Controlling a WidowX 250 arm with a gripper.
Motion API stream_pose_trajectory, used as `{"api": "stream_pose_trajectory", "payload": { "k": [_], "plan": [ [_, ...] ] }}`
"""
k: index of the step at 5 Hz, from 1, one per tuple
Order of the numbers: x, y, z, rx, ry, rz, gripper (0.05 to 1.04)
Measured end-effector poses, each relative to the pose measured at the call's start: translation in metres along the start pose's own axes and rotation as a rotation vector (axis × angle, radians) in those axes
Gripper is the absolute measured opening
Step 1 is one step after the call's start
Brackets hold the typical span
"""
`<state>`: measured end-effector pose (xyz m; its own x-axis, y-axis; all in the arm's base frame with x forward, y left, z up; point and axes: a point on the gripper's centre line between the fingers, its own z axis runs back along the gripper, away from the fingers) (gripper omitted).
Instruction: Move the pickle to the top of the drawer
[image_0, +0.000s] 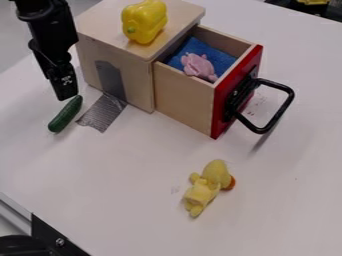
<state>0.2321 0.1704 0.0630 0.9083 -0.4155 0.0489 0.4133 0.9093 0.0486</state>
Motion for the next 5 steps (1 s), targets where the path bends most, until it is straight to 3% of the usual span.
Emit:
{"api": "stream_pose_trajectory", "payload": {
  "k": [1, 3, 4, 5],
  "plan": [
    [-0.003, -0.004, -0.008, -0.028, 0.015, 0.004, 0.998],
    [-0.02, 0.005, -0.021, 0.016, 0.0, 0.193, 0.998],
    [-0.022, 0.013, -0.032, 0.066, -0.012, 0.315, 0.998],
    [-0.022, 0.016, -0.052, 0.051, 0.018, 0.421, 0.998]
  ]
}}
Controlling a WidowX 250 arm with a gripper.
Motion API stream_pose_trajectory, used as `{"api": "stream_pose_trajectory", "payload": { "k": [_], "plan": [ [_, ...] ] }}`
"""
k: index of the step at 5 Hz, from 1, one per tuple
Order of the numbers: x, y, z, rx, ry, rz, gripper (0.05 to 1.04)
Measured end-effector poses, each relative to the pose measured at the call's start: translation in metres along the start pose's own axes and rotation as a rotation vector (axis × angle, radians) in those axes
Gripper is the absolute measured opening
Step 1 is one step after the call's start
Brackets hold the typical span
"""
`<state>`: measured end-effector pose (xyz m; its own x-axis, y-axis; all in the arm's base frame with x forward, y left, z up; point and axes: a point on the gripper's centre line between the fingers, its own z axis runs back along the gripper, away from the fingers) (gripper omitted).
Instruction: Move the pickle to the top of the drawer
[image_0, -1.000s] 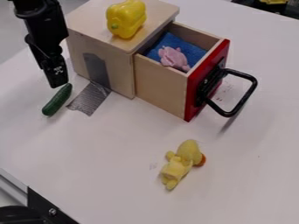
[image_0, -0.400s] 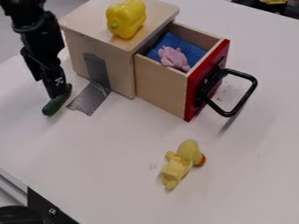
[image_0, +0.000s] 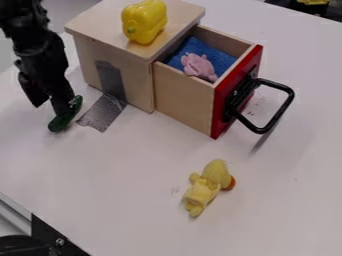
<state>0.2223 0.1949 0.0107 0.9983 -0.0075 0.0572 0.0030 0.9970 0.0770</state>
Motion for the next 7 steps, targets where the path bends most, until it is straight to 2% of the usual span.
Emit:
{"api": "stream_pose_trajectory", "payload": {
  "k": [1, 2, 3, 4, 5, 6, 7],
  "plan": [
    [0.005, 0.006, -0.014, -0.007, 0.033, 0.063, 0.972],
    [0.009, 0.006, -0.016, 0.004, 0.04, 0.058, 0.714],
    [0.008, 0.001, -0.013, -0.001, 0.058, 0.038, 0.413],
    [0.0, -0.002, -0.005, -0.026, 0.085, 0.031, 0.322],
    [0.003, 0.004, 0.033, -0.044, 0.065, 0.04, 0.321],
    [0.017, 0.012, 0.061, -0.08, 0.05, 0.066, 0.321],
    [0.049, 0.02, 0.1, -0.091, -0.026, 0.068, 0.321]
  ]
}}
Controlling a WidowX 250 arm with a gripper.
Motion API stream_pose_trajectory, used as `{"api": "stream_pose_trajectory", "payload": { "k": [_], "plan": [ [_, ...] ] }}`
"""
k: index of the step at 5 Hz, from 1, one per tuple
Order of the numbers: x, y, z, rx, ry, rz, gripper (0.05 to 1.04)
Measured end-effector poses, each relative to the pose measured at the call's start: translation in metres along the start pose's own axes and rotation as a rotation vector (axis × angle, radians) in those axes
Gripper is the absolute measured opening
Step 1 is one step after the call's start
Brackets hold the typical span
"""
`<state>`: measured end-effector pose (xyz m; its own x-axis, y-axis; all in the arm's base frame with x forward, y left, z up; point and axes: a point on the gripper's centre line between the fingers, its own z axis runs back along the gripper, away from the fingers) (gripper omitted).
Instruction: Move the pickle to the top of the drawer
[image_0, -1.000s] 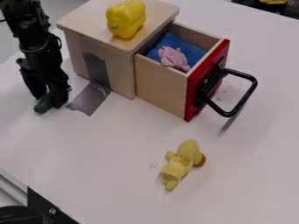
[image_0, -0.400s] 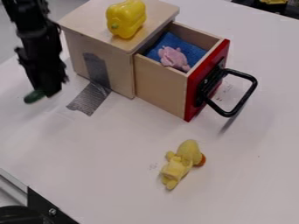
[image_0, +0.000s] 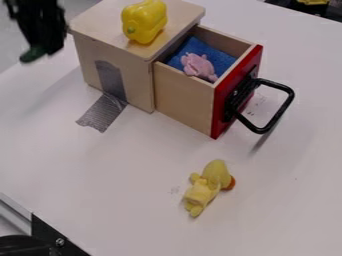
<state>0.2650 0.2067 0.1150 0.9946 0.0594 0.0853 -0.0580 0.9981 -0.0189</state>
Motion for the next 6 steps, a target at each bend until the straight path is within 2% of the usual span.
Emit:
{"api": "stream_pose_trajectory", "payload": {
  "k": [1, 2, 3, 4, 6],
  "plan": [
    [0.035, -0.012, 0.011, -0.005, -0.031, -0.053, 0.321],
    [0.064, -0.029, 0.013, -0.015, -0.064, -0.111, 0.321],
    [0.084, -0.044, 0.001, -0.02, -0.066, -0.149, 0.321],
    [0.09, -0.048, -0.015, 0.006, -0.024, -0.139, 0.362],
    [0.085, -0.046, -0.015, 0.041, 0.024, -0.106, 0.942]
  ]
}}
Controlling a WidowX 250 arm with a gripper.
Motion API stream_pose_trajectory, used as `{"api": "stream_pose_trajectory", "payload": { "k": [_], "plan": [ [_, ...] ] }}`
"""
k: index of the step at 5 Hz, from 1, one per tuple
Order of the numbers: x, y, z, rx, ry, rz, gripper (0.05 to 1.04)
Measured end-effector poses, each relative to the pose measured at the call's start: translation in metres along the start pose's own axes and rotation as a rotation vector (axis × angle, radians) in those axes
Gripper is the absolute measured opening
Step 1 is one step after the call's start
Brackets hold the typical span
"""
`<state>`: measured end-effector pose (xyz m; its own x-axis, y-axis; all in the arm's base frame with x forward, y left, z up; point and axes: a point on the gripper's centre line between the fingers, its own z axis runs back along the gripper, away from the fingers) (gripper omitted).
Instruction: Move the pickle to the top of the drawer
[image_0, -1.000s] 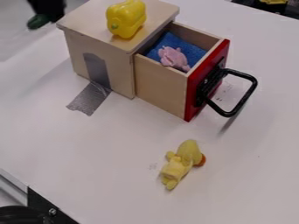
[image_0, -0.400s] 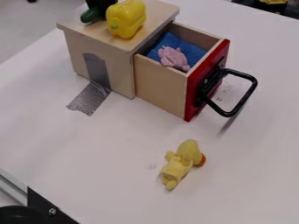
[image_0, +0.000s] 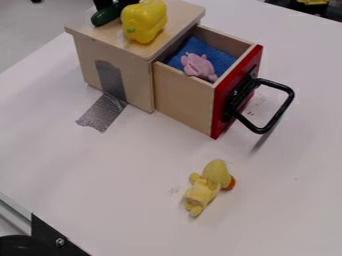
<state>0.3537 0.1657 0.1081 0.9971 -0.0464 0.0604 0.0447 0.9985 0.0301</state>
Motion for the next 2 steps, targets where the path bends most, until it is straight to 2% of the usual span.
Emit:
{"api": "stream_pose_trajectory", "payload": {
  "k": [1, 2],
  "plan": [
    [-0.002, 0.002, 0.025, 0.023, -0.045, 0.011, 0.997],
    [-0.007, 0.001, 0.056, 0.013, -0.098, 0.017, 0.997]
  ]
}}
